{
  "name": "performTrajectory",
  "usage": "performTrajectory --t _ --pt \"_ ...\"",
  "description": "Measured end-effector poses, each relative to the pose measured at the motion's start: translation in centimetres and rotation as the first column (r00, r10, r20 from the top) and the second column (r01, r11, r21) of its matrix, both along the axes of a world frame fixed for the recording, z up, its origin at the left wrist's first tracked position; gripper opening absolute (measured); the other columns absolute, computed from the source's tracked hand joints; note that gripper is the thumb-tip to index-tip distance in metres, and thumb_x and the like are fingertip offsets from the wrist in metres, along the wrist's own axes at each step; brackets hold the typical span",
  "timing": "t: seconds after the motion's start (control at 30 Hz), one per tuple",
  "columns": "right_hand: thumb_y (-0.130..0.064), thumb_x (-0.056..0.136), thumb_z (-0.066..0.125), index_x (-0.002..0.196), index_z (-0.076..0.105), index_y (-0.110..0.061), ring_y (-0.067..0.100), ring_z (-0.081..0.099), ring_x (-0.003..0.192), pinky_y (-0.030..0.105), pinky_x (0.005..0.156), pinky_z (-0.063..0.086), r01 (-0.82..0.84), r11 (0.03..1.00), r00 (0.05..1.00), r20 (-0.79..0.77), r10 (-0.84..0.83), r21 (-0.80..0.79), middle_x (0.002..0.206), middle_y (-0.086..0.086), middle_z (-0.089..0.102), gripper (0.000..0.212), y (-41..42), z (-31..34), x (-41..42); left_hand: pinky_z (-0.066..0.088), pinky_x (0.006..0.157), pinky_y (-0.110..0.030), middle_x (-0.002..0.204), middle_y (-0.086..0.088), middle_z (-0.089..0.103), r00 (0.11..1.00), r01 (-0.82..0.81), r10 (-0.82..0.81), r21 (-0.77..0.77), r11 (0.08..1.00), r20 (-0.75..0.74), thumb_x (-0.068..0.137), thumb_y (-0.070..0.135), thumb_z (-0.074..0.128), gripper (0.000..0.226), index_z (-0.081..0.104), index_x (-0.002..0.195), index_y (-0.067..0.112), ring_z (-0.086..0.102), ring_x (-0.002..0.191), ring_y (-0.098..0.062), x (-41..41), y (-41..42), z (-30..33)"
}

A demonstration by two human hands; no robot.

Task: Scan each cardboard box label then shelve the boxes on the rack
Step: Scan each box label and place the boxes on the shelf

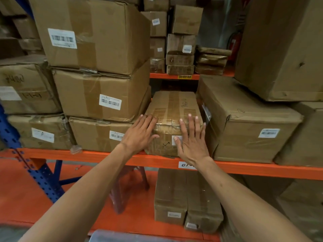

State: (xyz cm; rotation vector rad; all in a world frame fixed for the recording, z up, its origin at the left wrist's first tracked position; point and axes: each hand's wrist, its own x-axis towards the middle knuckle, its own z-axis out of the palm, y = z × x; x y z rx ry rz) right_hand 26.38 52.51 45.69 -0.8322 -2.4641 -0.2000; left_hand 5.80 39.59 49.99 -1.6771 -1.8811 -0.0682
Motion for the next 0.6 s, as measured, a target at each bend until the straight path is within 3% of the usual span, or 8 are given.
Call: performTrajectory --t 0.17,0.37,0.5,0.6 --pt "-0.049 0.109 0.03 0.158 -0.026 -0.022 0.034 -0.038 0.151 0.063 0.124 -0.012 0.059 0.993 0.996 0.073 -0.051 -0.106 0.164 0.012 -0.04 0.078 -0.4 0.5 -0.3 0.033 0.118 -0.049 0.143 -0.027 0.051 1.0 0.016 -0.016 0.031 0.999 -0.009 0.1 0.052 0.039 0.071 0.044 0.144 -0.003 0.047 0.135 -0.041 -0.1 0.4 -0.2" --pt "-0.052 0.109 0.019 0.149 -0.042 -0.028 0.031 -0.045 0.148 0.063 0.123 -0.012 0.151 0.976 0.982 0.14 -0.129 -0.154 0.157 0.008 -0.053 0.077 -1.6 1.2 -0.4 0.014 0.125 -0.046 0.157 -0.023 0.032 0.996 -0.023 0.025 -0.019 1.0 0.086 0.104 0.053 0.029 0.073 0.025 0.155 0.001 0.026 0.148 -0.037 0.3 0.2 -0.5" --pt "-0.05 0.109 0.025 0.161 -0.025 -0.023 0.032 -0.035 0.153 0.061 0.124 -0.01 0.171 0.963 0.98 0.132 -0.145 -0.21 0.166 0.011 -0.038 0.078 -3.6 2.5 0.0 0.004 0.125 -0.049 0.165 -0.025 0.006 0.968 0.028 -0.042 0.06 0.998 0.248 0.103 0.043 0.044 0.078 0.008 0.159 0.001 0.004 0.154 -0.039 1.7 -0.5 -1.6" --pt "-0.042 0.109 0.042 0.169 0.005 -0.017 0.03 -0.015 0.16 0.053 0.128 -0.006 0.058 0.936 0.985 -0.132 -0.11 -0.346 0.174 0.012 -0.016 0.074 -6.7 2.0 1.0 0.011 0.124 -0.053 0.165 -0.026 0.005 0.894 0.071 -0.161 0.221 0.973 0.419 0.098 0.035 0.053 0.08 0.013 0.158 -0.002 0.004 0.153 -0.04 3.9 -2.6 -4.6"
